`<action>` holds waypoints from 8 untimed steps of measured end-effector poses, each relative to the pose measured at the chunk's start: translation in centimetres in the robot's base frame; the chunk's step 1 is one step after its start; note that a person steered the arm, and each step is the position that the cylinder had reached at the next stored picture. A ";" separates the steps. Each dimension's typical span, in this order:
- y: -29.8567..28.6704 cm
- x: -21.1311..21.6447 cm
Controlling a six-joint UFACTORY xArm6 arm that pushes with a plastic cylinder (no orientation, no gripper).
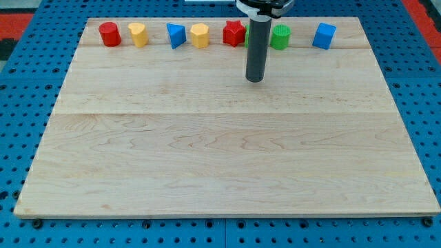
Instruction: Slide the blue cube down
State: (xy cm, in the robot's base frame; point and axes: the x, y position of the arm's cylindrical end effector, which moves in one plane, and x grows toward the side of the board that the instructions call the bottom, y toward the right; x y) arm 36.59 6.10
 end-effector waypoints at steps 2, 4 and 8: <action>20.3 -6.5; 24.7 -12.6; 23.1 -11.5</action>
State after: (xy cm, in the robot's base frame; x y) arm 25.09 29.22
